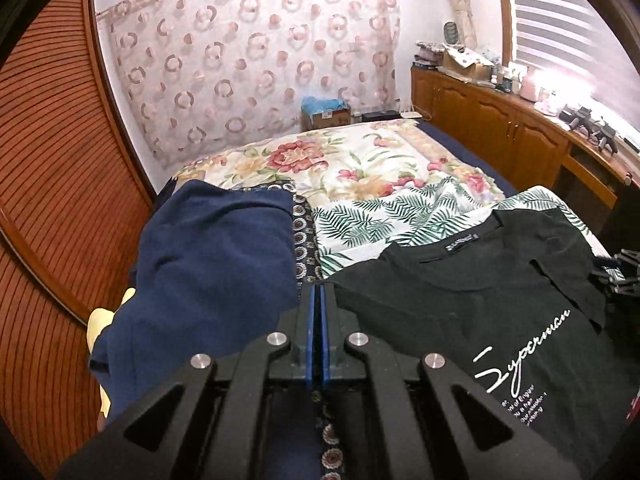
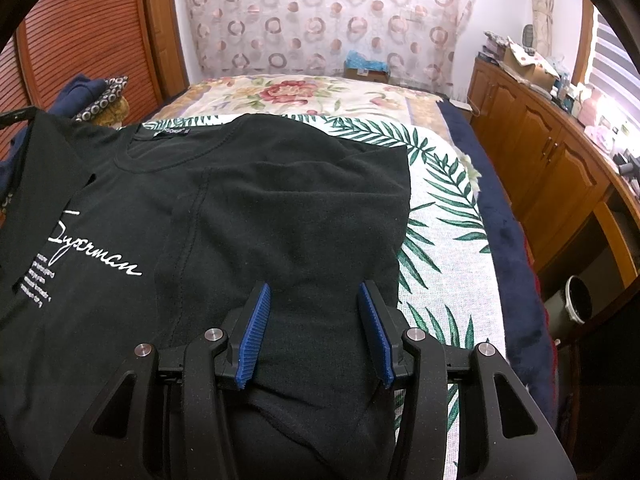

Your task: Fold small clothes

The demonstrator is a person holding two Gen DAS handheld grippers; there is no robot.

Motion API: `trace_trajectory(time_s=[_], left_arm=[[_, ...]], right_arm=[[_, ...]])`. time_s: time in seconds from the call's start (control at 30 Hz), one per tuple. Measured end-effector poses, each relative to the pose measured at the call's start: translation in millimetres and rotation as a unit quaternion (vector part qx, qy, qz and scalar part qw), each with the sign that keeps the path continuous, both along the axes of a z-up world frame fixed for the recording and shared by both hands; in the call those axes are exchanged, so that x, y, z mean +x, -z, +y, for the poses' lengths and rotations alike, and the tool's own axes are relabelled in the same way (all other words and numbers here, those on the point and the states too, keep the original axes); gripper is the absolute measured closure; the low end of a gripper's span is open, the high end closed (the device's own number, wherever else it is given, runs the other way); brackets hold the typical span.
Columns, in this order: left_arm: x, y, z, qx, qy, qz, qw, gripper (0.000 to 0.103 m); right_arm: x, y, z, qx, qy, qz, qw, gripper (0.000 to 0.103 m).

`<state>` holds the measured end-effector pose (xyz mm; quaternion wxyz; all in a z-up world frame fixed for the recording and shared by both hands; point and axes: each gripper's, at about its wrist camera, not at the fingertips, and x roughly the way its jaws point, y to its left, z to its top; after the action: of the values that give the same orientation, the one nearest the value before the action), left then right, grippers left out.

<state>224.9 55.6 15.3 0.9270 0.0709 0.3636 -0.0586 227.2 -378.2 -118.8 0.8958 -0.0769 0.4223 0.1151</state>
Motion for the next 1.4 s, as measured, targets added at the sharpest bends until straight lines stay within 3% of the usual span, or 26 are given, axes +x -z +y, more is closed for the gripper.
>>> trace_trajectory(time_s=[0.1,0.3,0.43,0.73,1.17,1.23,1.27,1.3,1.33,1.4], left_arm=[[-5.0,-4.8,-4.1,-0.004,0.001,-0.011,0.9999,0.103],[-14.6,-8.2,-12.2,-0.010,0.016,-0.022,0.9996,0.103],[-16.0,-3.1,-13.2,-0.022,0.019,-0.024,0.9993,0.103],[-19.1,4.9,-15.5,-0.023,0.023,-0.018,0.9993,0.103],[-19.8,5.7,-16.6,-0.023,0.024,-0.018,0.9993,0.103],[-20.1,5.9,-16.8,-0.024,0.026,-0.018,0.9992,0.103],[-20.6,5.9,-17.3,-0.024,0.027,-0.017,0.9992,0.103],[-21.6,6.2,-18.1,-0.024,0.030,-0.017,0.9991,0.103],[-24.1,5.9,-18.9,-0.025,0.031,-0.019,0.9990,0.103],[-31.0,3.7,-20.8,-0.031,0.037,-0.024,0.9985,0.103]], right_arm=[[-2.5,-11.5,-7.3,0.003,0.016,-0.030,0.999,0.053],[20.1,-29.8,-27.5,0.033,0.028,-0.030,0.999,0.048],[44.2,-22.5,-25.3,0.002,0.007,-0.031,0.999,0.048],[93.3,-6.2,-31.4,0.005,0.032,0.033,0.999,0.048],[105.5,-4.3,-19.6,-0.013,0.020,0.038,0.999,0.049],[105.4,-4.0,-18.1,-0.013,0.012,0.036,0.999,0.055],[106.7,-3.9,-16.6,-0.010,0.006,0.037,0.999,0.066],[106.6,-4.5,-13.4,-0.007,-0.005,0.040,0.999,0.085],[105.8,-5.2,-8.8,-0.008,-0.019,0.042,0.999,0.093],[102.4,-6.3,-0.2,-0.033,-0.027,0.035,0.998,0.097]])
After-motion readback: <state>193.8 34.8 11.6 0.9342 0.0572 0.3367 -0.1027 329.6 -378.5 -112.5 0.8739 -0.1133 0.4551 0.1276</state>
